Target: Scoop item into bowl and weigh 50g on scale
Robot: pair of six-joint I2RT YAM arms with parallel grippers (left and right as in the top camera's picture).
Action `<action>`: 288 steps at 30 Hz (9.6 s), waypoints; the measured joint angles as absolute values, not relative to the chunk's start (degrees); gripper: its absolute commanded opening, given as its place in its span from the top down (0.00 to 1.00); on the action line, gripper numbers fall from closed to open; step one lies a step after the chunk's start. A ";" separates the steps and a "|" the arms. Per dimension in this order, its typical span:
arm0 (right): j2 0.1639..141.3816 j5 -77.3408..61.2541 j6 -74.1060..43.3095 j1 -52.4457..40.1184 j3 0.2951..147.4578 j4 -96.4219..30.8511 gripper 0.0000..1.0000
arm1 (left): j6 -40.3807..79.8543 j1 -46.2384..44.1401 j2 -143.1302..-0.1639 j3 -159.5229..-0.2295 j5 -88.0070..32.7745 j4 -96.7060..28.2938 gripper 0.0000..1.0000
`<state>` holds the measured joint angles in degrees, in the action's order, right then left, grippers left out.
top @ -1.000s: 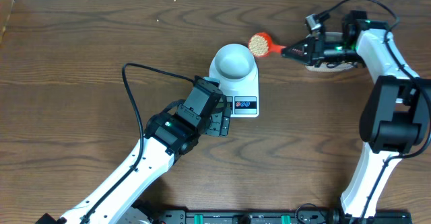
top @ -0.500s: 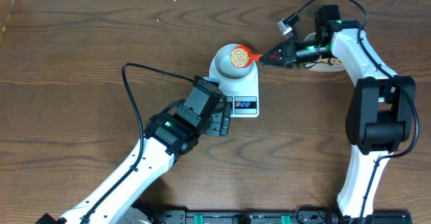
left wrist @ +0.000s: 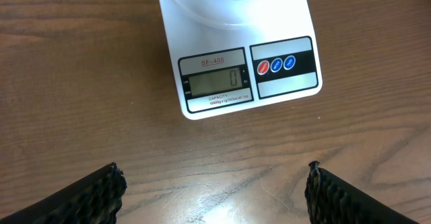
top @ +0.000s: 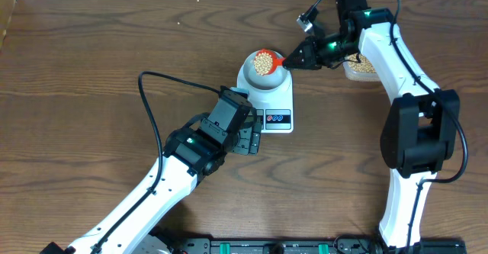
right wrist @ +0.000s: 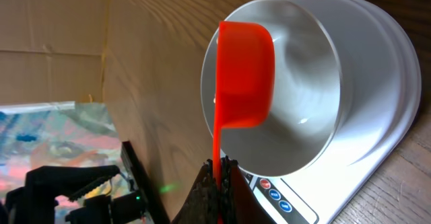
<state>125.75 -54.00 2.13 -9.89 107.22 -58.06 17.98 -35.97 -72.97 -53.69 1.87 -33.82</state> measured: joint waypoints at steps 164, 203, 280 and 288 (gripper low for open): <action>116.18 -28.38 15.20 -16.01 107.31 -60.84 0.99 | 17.98 -35.97 -72.97 -53.69 1.87 -33.82 0.12; 116.18 -18.44 19.66 -21.02 107.31 -60.55 0.99 | 17.98 -35.97 -72.97 -53.69 1.87 -33.82 0.12; 108.84 -7.62 9.52 7.29 108.64 -72.18 0.99 | 17.98 -35.97 -72.97 -53.69 1.87 -33.82 0.12; 115.50 -4.58 9.21 7.29 108.64 -69.80 0.99 | 17.98 -35.97 -72.97 -53.69 1.87 -33.82 0.12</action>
